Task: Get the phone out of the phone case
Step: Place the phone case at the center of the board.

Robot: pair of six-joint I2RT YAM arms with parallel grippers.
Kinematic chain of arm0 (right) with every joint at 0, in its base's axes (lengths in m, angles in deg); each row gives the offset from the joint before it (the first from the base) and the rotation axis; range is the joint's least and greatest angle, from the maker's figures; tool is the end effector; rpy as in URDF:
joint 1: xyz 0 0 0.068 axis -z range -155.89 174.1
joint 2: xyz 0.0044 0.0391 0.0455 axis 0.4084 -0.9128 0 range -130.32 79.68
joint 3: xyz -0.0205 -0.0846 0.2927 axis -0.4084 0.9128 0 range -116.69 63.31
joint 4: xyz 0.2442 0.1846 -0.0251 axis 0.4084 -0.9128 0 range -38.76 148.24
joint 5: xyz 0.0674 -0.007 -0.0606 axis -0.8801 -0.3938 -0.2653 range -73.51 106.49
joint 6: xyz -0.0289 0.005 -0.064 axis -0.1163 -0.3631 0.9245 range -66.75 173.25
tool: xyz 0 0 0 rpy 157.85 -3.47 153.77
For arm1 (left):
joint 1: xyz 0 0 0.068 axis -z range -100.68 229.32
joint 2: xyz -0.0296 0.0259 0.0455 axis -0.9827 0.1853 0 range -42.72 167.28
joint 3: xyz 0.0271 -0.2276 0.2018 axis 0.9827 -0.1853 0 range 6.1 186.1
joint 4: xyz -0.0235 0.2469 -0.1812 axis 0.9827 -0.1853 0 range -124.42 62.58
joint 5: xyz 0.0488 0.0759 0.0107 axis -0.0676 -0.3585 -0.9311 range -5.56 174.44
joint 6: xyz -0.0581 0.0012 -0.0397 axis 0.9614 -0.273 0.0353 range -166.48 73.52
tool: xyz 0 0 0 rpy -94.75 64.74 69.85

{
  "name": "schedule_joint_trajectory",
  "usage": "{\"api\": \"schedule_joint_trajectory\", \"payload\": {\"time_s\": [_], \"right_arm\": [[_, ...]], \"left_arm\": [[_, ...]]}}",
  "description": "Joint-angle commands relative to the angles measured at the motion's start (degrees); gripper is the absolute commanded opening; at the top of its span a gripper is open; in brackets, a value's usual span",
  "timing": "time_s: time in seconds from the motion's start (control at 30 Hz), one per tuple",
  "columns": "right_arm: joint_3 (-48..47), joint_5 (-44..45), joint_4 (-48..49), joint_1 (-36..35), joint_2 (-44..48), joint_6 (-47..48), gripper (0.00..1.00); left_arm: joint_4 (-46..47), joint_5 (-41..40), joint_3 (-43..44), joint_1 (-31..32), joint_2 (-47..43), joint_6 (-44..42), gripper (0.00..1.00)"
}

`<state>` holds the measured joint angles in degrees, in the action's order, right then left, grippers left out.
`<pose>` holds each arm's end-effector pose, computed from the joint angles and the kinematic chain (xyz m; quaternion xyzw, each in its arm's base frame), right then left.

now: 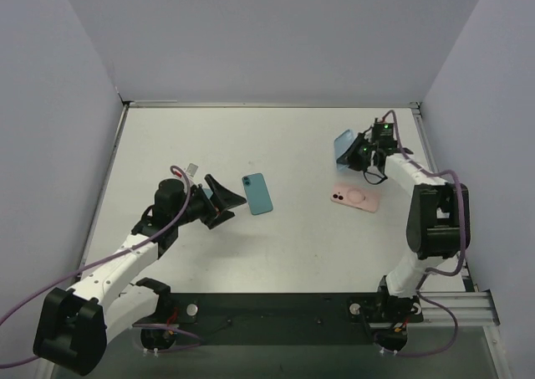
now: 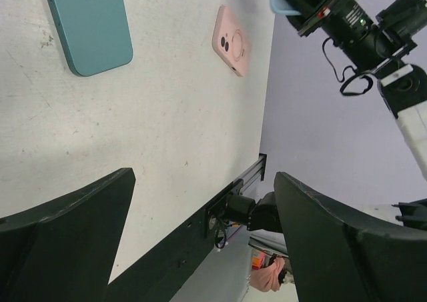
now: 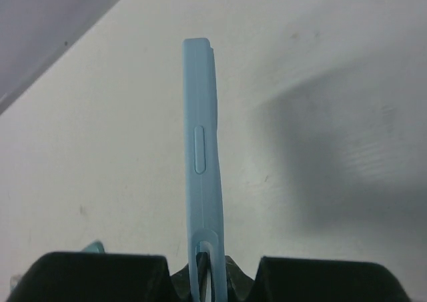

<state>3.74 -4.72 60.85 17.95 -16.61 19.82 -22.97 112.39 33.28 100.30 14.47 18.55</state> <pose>0.4246 0.0667 0.2104 0.1210 0.8642 0.3090 0.3783 0.2287 -0.1165 0.2150 -0.1886 0.8093 -0.5023 0.2390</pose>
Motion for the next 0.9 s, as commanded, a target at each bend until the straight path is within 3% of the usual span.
{"api": "schedule_joint_trajectory", "payload": {"time_s": [0.0,0.1,0.2,0.23,0.3,0.33,0.47,0.63,0.87], "right_arm": [[-7.30,-6.11,-1.99,8.95,-5.29,-1.55,0.00],[-11.00,-6.82,-2.08,14.05,-9.78,-3.39,0.00],[-12.67,-5.34,-2.43,17.13,-12.25,-4.36,0.45],[-13.02,-2.63,-2.78,17.66,-12.43,-4.19,0.72],[-12.94,0.98,-6.56,18.28,-10.68,-3.22,0.85],[-12.42,4.39,-7.09,18.28,-9.45,-2.61,0.97],[-8.20,11.96,-9.55,17.93,-1.56,-1.38,1.00],[-0.57,14.44,-10.70,14.69,4.35,2.39,1.00],[0.77,8.65,-7.98,13.19,-1.69,3.55,1.00]], "left_arm": [[-2.07,-0.61,2.53,0.21,-2.17,-2.10,0.97],[-2.07,-0.70,3.05,0.30,-2.08,-2.19,0.97],[-1.90,-0.61,3.41,0.30,-1.73,-2.19,0.97],[-1.90,-0.52,3.67,0.30,-1.47,-2.19,0.97],[-1.81,-0.35,4.02,0.30,-1.03,-2.45,0.97],[-1.90,-0.26,4.37,0.30,-0.94,-2.54,0.97],[-2.95,-0.43,5.16,0.39,0.29,-3.25,0.97],[-2.96,-0.26,4.90,0.39,0.64,-3.60,0.97],[-3.21,0.36,5.16,0.39,0.82,-3.86,0.97]]}}
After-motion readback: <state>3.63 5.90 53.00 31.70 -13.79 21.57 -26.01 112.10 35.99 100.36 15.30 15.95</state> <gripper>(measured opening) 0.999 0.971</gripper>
